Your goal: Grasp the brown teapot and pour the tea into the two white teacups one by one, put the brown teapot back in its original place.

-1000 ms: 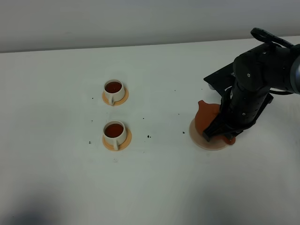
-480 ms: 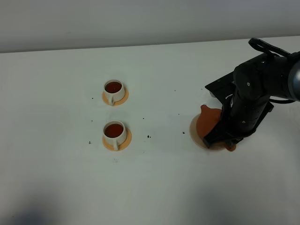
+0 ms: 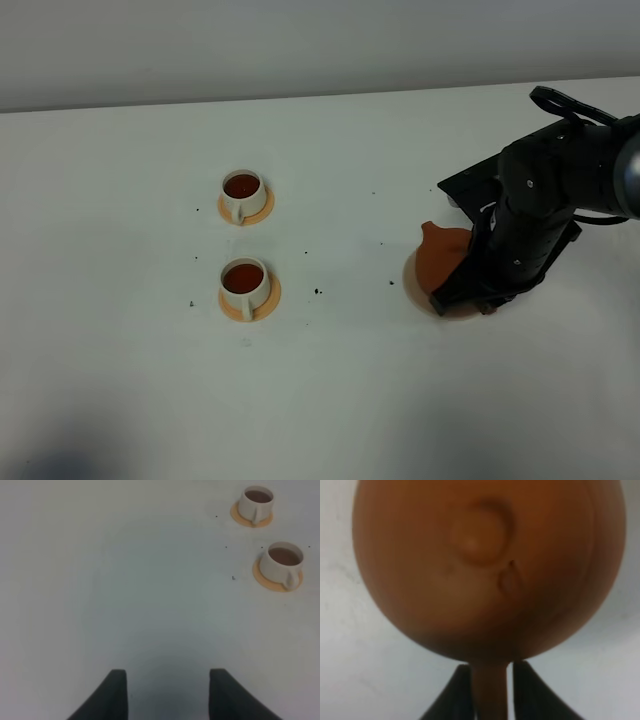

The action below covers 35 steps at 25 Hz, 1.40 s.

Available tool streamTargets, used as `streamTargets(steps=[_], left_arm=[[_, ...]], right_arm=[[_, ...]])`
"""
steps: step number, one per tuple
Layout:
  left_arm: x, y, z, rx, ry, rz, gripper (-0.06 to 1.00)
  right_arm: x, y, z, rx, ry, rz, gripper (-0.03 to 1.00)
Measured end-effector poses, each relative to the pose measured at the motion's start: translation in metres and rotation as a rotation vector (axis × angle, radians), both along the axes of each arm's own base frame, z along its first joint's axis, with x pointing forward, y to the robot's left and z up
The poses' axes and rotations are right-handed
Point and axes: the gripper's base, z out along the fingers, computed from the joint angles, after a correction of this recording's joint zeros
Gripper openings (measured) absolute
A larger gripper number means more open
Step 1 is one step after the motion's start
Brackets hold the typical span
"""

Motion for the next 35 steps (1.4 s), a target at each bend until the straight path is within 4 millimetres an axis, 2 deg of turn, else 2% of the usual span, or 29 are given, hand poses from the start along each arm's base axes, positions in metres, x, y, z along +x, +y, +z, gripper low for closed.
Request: streamTargets(steps=[4,7,11,14,18,22,27,35], left_arm=[[0.000,0.000,0.000,0.000,0.000,0.000,0.39],[0.000,0.000,0.000,0.000,0.000,0.000,0.39],[0.000,0.000,0.000,0.000,0.000,0.000,0.39],[0.000,0.000,0.000,0.000,0.000,0.000,0.39],[0.000,0.000,0.000,0.000,0.000,0.000,0.39],[0.000,0.000,0.000,0.001,0.000,-0.001,0.39],[0.000,0.000,0.000,0.001,0.000,-0.001,0.39],[0.000,0.000,0.000,0.001,0.000,-0.001,0.39]], right_arm=[[-0.001,-0.001,0.002,-0.012,0.023,-0.002,0.37],[0.000,0.000,0.011,-0.033,0.073,-0.006,0.45],[-0.012,-0.005,0.032,-0.071,0.161,-0.010,0.46],[-0.029,-0.014,0.058,-0.073,0.179,-0.011,0.46],[-0.065,-0.034,0.095,-0.048,0.140,-0.022,0.44],[-0.118,-0.062,0.117,-0.002,0.076,-0.069,0.41],[-0.180,-0.097,0.124,0.057,-0.010,-0.116,0.38],[-0.246,-0.133,0.117,0.178,-0.190,-0.131,0.38]])
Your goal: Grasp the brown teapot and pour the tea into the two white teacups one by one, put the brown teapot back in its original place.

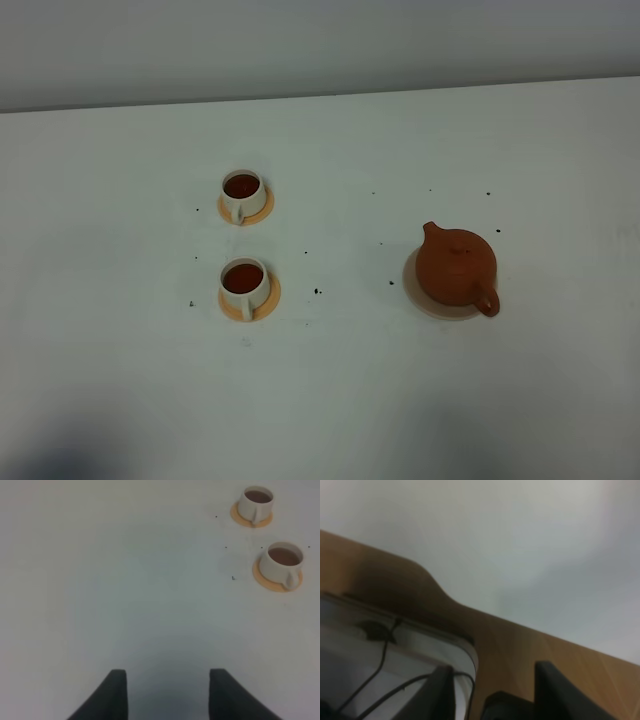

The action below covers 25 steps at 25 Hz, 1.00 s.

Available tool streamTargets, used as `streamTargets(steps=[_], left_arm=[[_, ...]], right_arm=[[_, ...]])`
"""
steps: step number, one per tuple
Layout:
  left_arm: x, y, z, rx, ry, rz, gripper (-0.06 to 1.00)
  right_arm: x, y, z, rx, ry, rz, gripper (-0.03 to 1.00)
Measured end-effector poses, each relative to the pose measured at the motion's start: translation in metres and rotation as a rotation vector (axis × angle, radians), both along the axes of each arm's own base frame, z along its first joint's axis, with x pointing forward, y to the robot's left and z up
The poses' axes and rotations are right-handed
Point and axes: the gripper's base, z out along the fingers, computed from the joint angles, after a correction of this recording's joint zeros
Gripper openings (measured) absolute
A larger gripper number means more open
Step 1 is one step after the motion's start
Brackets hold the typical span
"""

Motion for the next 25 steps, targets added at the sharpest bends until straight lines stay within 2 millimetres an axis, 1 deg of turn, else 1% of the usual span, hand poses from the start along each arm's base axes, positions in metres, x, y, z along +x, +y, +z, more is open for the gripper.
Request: streamTargets(steps=[3,5,7,10,25], left_arm=[[0.000,0.000,0.000,0.000,0.000,0.000,0.39],[0.000,0.000,0.000,0.000,0.000,0.000,0.39],[0.000,0.000,0.000,0.000,0.000,0.000,0.39],[0.000,0.000,0.000,0.000,0.000,0.000,0.39],[0.000,0.000,0.000,-0.001,0.000,0.001,0.39]], right_arm=[[-0.015,-0.008,0.001,0.043,-0.075,-0.001,0.38],[-0.022,-0.012,0.003,0.065,-0.126,-0.002,0.38],[-0.024,-0.015,0.004,0.089,-0.198,-0.005,0.38],[-0.023,-0.016,0.002,0.130,-0.288,-0.009,0.38],[-0.023,-0.016,0.001,0.134,-0.300,-0.006,0.34]])
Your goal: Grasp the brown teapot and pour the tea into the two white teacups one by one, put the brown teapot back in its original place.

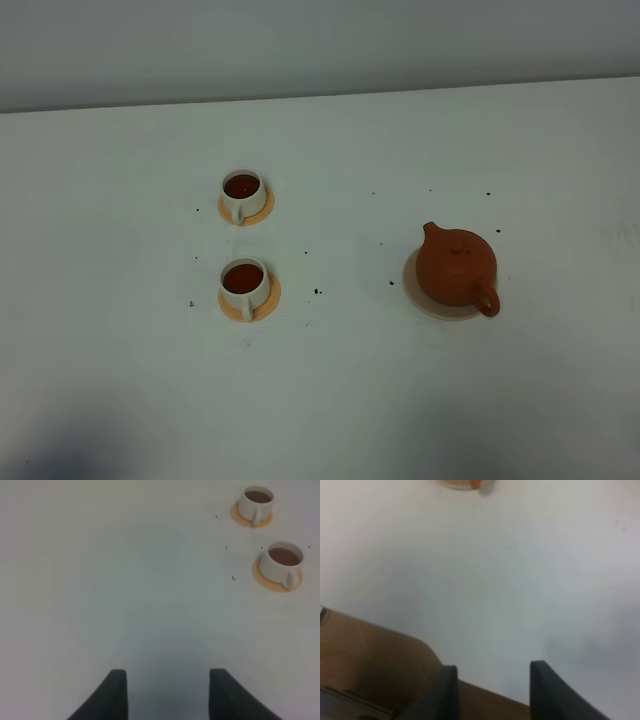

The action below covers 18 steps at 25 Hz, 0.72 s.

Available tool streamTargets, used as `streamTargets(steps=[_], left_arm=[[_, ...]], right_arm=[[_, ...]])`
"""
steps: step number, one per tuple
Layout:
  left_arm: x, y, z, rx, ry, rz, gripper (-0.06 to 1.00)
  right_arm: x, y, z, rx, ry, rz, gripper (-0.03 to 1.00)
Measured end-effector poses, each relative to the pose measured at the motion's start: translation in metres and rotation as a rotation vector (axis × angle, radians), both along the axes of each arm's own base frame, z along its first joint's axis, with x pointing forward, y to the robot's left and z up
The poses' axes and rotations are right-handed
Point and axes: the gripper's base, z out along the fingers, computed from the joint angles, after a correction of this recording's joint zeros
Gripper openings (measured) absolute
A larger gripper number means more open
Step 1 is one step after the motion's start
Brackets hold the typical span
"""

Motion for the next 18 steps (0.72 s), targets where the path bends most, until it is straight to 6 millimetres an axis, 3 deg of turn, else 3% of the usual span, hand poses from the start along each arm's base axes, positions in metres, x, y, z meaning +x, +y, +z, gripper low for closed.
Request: streamTargets(steps=[3,11,15,18], left_arm=[[0.000,0.000,0.000,0.000,0.000,0.000,0.39],[0.000,0.000,0.000,0.000,0.000,0.000,0.39],[0.000,0.000,0.000,0.000,0.000,0.000,0.39],[0.000,0.000,0.000,0.000,0.000,0.000,0.39]], right_arm=[[-0.003,-0.004,0.001,0.015,-0.028,-0.047,0.33],[-0.025,-0.021,0.007,0.065,-0.203,-0.395,0.27],[-0.043,-0.023,0.007,0.096,-0.323,-0.428,0.24],[-0.046,-0.023,0.007,0.099,-0.338,-0.436,0.24]])
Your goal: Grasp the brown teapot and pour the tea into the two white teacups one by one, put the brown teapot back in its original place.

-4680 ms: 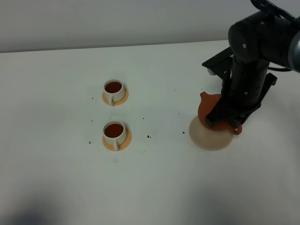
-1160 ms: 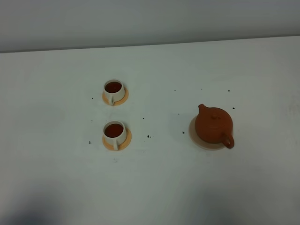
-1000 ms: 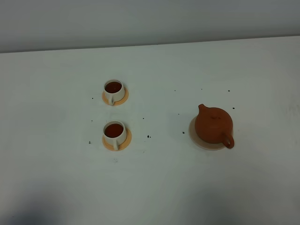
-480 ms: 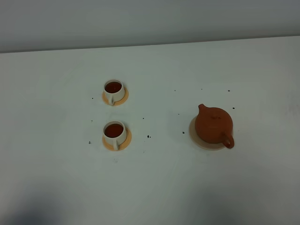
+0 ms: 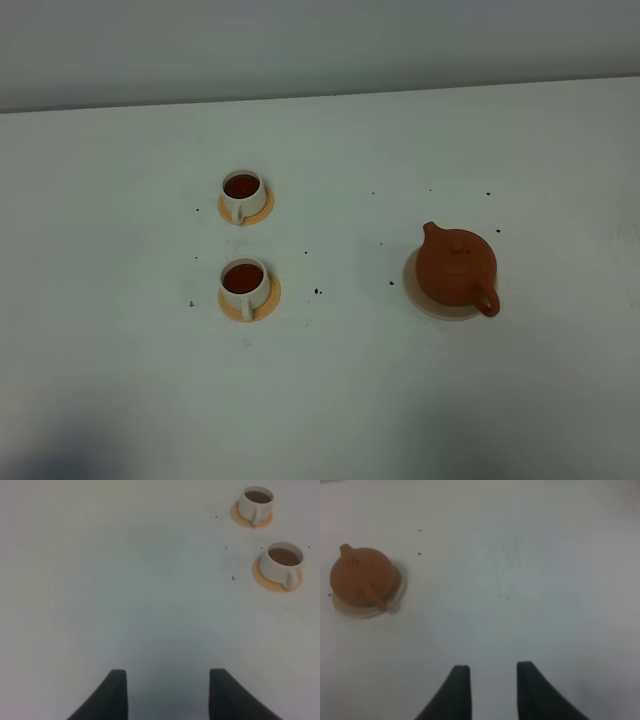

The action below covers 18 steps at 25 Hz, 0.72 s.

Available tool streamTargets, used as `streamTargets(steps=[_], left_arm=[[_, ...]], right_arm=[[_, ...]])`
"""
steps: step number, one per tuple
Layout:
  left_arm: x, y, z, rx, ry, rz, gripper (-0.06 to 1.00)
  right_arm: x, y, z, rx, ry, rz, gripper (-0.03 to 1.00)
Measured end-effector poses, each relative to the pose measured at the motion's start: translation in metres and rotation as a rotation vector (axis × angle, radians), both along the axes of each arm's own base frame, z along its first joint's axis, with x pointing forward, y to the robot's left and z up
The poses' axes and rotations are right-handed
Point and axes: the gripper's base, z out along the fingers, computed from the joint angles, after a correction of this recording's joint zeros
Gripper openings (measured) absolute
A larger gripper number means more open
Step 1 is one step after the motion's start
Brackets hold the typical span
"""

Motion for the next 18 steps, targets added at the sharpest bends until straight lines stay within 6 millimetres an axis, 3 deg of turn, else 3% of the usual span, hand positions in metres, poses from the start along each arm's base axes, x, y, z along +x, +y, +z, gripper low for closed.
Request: streamTargets(steps=[18], left_arm=[[0.0000,0.0000,0.0000,0.001,0.000,-0.001,0.39]], right_arm=[[-0.0004,0.0016,0.0000,0.015,-0.001,-0.022,0.24]])
